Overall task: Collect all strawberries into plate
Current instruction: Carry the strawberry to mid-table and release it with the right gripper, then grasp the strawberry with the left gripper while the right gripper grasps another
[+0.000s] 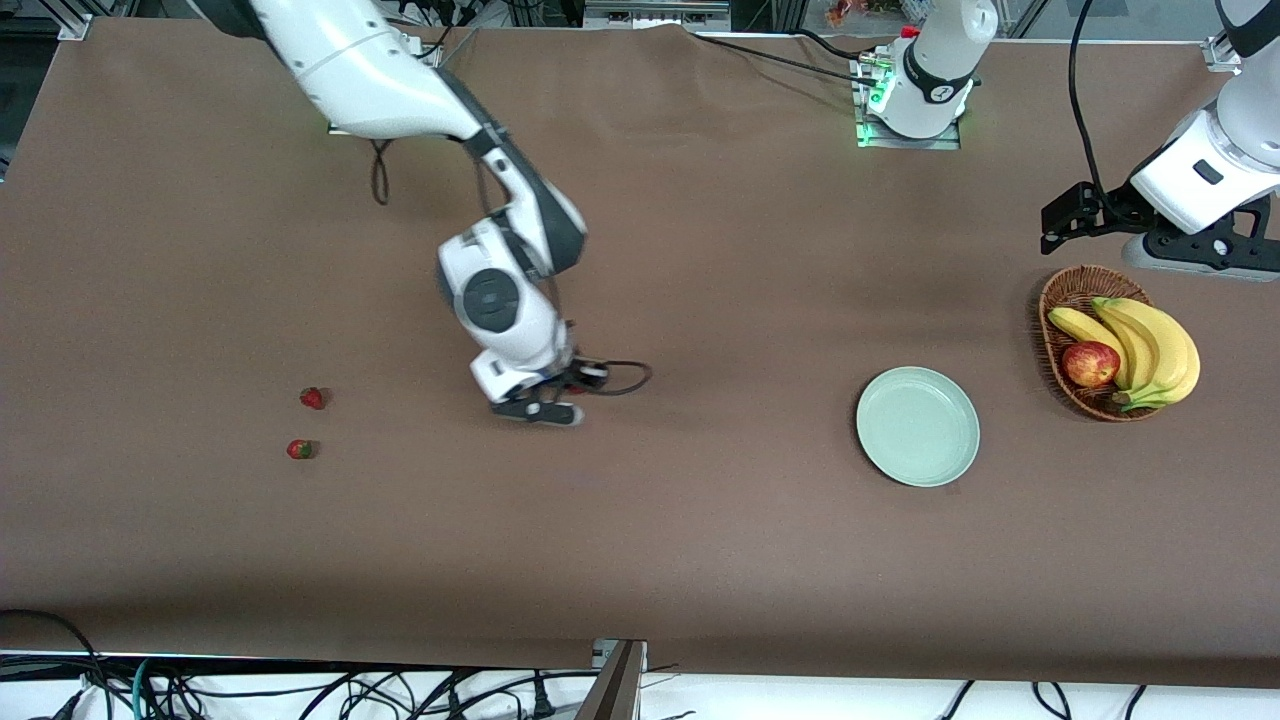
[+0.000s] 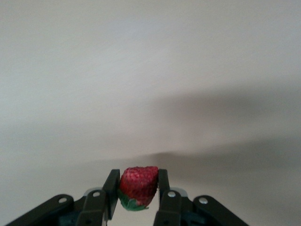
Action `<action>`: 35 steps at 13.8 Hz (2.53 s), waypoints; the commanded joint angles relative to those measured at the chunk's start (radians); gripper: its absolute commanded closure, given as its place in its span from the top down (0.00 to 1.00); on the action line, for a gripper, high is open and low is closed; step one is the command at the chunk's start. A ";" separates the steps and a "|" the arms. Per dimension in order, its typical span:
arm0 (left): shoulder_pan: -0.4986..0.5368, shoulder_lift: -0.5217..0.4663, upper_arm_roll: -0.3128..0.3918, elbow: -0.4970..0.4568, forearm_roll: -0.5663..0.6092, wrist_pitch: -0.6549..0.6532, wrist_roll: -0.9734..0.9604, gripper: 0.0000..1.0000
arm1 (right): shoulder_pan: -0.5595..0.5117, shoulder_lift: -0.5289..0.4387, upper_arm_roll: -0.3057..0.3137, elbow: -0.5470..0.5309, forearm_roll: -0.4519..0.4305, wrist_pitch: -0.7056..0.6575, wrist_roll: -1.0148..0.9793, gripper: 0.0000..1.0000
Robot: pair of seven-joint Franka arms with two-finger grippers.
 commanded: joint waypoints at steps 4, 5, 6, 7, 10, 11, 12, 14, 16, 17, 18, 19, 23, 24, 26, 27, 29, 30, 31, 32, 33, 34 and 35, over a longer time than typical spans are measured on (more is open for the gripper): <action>0.009 0.012 -0.006 0.028 -0.014 -0.019 0.010 1.00 | 0.143 0.130 -0.012 0.137 0.004 0.131 0.146 0.08; 0.007 0.012 -0.006 0.028 -0.014 -0.019 0.010 1.00 | 0.146 0.130 -0.012 0.137 0.004 0.131 0.148 0.15; 0.009 0.012 -0.006 0.028 -0.013 -0.019 0.012 1.00 | 0.155 0.133 -0.012 0.137 0.004 0.131 0.148 0.28; 0.009 0.012 -0.006 0.028 -0.014 -0.019 0.012 1.00 | 0.156 0.138 -0.012 0.136 0.003 0.131 0.148 0.33; 0.009 0.012 -0.006 0.028 -0.014 -0.019 0.012 1.00 | 0.155 0.132 -0.019 0.137 -0.002 0.126 0.139 1.00; 0.007 0.014 -0.006 0.028 -0.014 -0.019 0.012 1.00 | 0.144 0.119 -0.021 0.139 0.000 0.120 0.134 1.00; 0.009 0.012 -0.006 0.028 -0.014 -0.019 0.012 1.00 | 0.135 0.094 -0.033 0.139 -0.002 0.093 0.126 1.00; 0.007 0.012 -0.006 0.028 -0.014 -0.019 0.012 1.00 | 0.097 0.047 -0.051 0.139 0.000 -0.005 0.081 1.00; 0.007 0.053 -0.006 0.036 -0.014 -0.017 0.012 1.00 | 0.028 0.006 -0.051 0.139 0.006 -0.096 -0.057 1.00; 0.005 0.072 -0.006 0.034 -0.016 -0.019 0.012 1.00 | -0.013 -0.020 -0.050 0.137 0.009 -0.158 -0.121 1.00; -0.004 0.095 -0.006 0.034 -0.016 -0.034 0.013 1.00 | -0.056 -0.040 -0.051 0.137 0.001 -0.223 -0.172 1.00; -0.011 0.109 -0.009 0.036 -0.010 -0.071 0.016 1.00 | -0.108 -0.065 -0.056 0.134 -0.002 -0.290 -0.226 1.00; -0.018 0.162 -0.018 -0.011 -0.058 -0.064 -0.001 1.00 | -0.265 -0.092 -0.140 0.131 -0.003 -0.505 -0.481 1.00; -0.019 0.191 -0.021 -0.016 -0.088 -0.016 -0.001 1.00 | -0.284 -0.091 -0.181 0.125 -0.003 -0.527 -0.539 1.00; -0.069 0.265 -0.041 -0.018 -0.143 0.062 0.001 1.00 | -0.308 -0.092 -0.237 0.096 -0.003 -0.529 -0.678 1.00; -0.095 0.308 -0.062 -0.012 -0.146 0.096 0.006 1.00 | -0.317 -0.089 -0.263 0.085 -0.003 -0.529 -0.731 1.00; -0.139 0.391 -0.105 -0.013 -0.146 0.209 0.007 1.00 | -0.363 -0.088 -0.266 0.061 -0.002 -0.519 -0.804 1.00; -0.168 0.423 -0.136 -0.012 -0.149 0.257 -0.004 1.00 | -0.376 -0.088 -0.266 0.052 -0.002 -0.516 -0.835 1.00; -0.204 0.452 -0.156 -0.004 -0.149 0.312 -0.019 1.00 | -0.385 -0.086 -0.268 0.047 -0.002 -0.513 -0.855 1.00; -0.256 0.486 -0.157 0.001 -0.145 0.403 -0.074 1.00 | -0.399 -0.085 -0.266 0.036 -0.002 -0.509 -0.871 1.00; -0.296 0.526 -0.157 0.001 -0.143 0.503 -0.141 1.00 | -0.402 -0.086 -0.266 0.015 -0.002 -0.486 -0.887 1.00; -0.330 0.575 -0.157 0.004 -0.134 0.595 -0.216 1.00 | -0.403 -0.088 -0.268 -0.010 -0.002 -0.455 -0.912 1.00; -0.368 0.601 -0.154 0.020 -0.135 0.637 -0.272 1.00 | -0.405 -0.089 -0.277 -0.030 -0.002 -0.431 -0.936 1.00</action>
